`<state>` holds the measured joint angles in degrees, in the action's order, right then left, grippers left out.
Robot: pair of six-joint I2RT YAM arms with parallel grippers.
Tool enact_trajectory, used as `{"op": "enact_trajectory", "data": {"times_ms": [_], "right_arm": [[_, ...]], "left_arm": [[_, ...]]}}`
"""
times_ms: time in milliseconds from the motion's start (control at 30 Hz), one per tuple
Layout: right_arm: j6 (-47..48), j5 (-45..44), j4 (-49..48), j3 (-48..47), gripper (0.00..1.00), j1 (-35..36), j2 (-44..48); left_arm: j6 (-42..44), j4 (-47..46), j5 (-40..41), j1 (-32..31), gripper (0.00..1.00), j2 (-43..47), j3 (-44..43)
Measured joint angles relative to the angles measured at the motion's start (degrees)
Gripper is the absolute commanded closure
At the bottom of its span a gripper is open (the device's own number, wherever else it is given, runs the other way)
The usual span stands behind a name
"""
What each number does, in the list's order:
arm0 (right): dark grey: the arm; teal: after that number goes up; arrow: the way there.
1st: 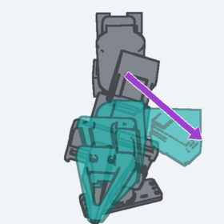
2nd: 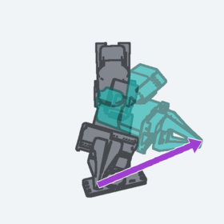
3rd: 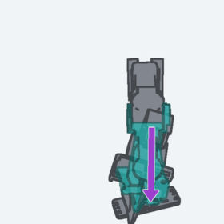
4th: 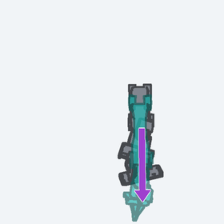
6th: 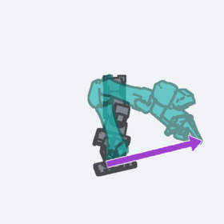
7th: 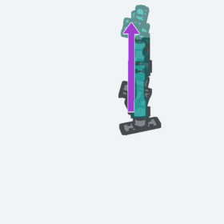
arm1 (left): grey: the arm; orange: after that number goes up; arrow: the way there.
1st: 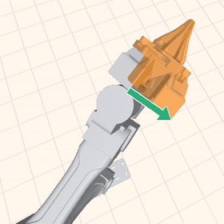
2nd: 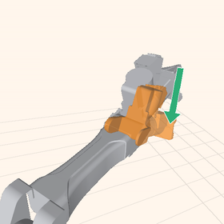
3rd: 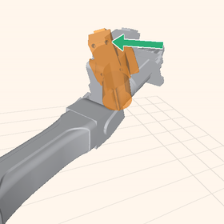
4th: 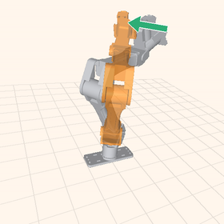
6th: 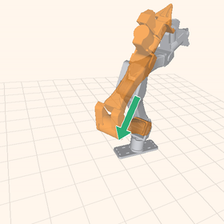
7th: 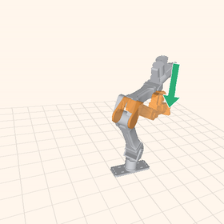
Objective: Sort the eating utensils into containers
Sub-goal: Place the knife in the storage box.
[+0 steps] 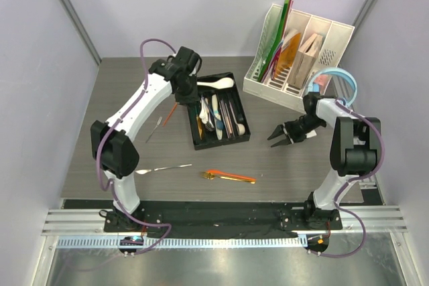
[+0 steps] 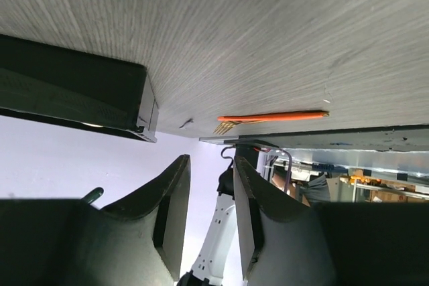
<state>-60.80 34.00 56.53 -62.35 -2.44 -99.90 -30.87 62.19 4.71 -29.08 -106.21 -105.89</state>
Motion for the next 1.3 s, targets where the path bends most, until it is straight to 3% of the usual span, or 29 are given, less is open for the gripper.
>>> {"op": "enact_trajectory", "data": {"times_ms": [467,1300], "right_arm": [[5.2,0.7,0.0,-1.2,0.63,-5.1,-2.6],[4.9,1.3,-1.3,-2.7,0.65,-5.6,-2.7]], "left_arm": [[2.4,-0.1,-5.8,-0.7,1.0,-6.3,-5.4],[2.8,0.4,-1.5,-0.7,1.0,-4.9,-7.5]]}}
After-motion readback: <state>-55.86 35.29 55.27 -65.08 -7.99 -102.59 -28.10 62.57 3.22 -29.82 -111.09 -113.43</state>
